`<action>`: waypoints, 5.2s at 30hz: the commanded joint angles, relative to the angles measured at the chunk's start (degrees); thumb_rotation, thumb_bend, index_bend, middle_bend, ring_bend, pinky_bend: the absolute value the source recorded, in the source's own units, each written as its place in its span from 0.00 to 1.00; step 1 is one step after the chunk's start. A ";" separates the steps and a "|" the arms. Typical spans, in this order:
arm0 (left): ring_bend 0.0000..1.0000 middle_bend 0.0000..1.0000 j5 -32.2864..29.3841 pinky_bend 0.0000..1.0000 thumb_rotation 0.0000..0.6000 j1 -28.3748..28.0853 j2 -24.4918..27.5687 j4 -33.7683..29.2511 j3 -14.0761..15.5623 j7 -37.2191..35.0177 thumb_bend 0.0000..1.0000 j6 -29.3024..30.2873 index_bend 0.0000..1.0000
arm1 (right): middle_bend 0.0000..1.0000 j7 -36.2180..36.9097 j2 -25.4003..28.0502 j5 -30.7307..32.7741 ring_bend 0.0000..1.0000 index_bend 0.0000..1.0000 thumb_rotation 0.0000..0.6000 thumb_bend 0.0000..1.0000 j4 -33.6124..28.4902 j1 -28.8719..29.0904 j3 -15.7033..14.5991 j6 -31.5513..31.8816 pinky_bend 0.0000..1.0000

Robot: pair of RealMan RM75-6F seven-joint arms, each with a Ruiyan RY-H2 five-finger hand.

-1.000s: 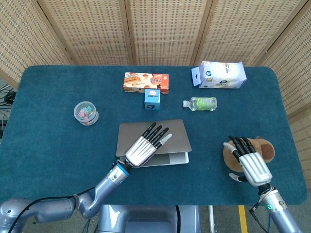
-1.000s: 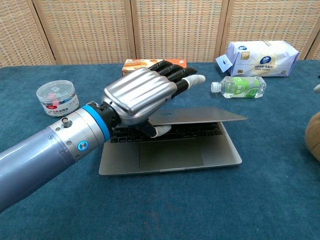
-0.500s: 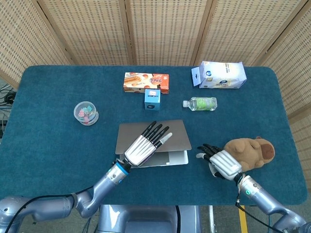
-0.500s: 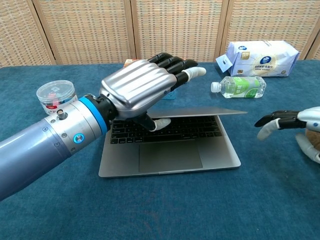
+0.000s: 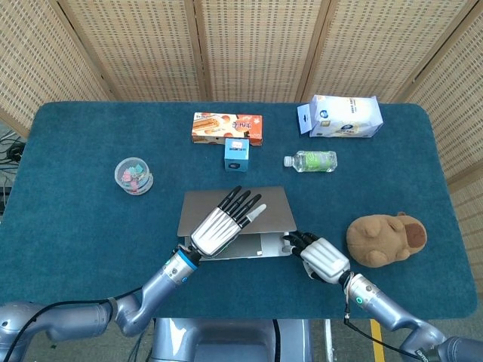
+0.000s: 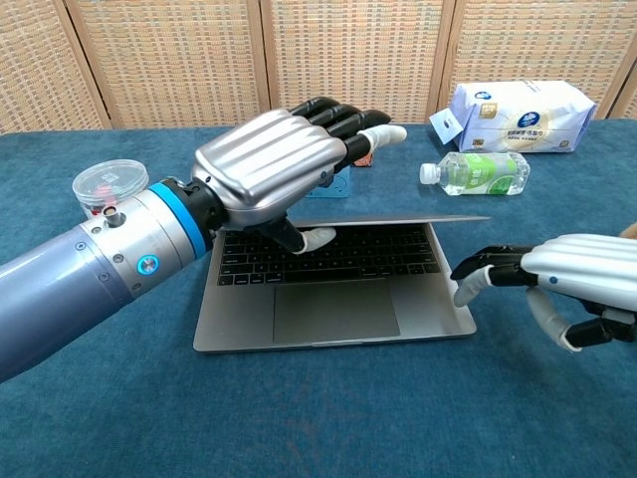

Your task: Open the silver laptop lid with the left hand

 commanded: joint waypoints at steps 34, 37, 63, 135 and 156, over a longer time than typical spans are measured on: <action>0.00 0.00 -2.19 0.00 1.00 -1.71 1.97 -1.88 -1.10 1.55 0.37 0.52 0.00 | 0.21 -13.50 -5.60 7.17 0.15 0.21 1.00 1.00 1.37 2.85 -1.38 -4.46 0.23; 0.00 0.00 -2.66 0.00 1.00 -2.09 2.33 -2.06 -1.79 2.03 0.37 0.48 0.00 | 0.21 -13.90 -5.72 6.75 0.15 0.21 1.00 1.00 1.52 2.83 -1.81 -4.07 0.23; 0.00 0.00 -9.62 0.00 1.00 -8.04 2.41 0.66 -9.43 6.79 0.37 -0.11 0.00 | 0.21 -13.59 -7.44 5.47 0.15 0.24 1.00 1.00 3.26 3.33 -2.88 -2.22 0.23; 0.00 0.00 -22.91 0.00 1.00 -16.37 0.36 17.67 -11.80 5.65 0.37 -0.25 0.00 | 0.26 -15.95 -5.51 8.35 0.18 0.28 1.00 1.00 0.29 4.46 -2.38 -2.65 0.23; 0.00 0.00 -16.22 0.00 1.00 -7.61 23.14 -12.50 -11.51 -3.85 0.18 6.10 0.00 | 0.26 -12.50 4.34 3.90 0.18 0.28 1.00 1.00 -11.24 2.12 1.87 10.58 0.23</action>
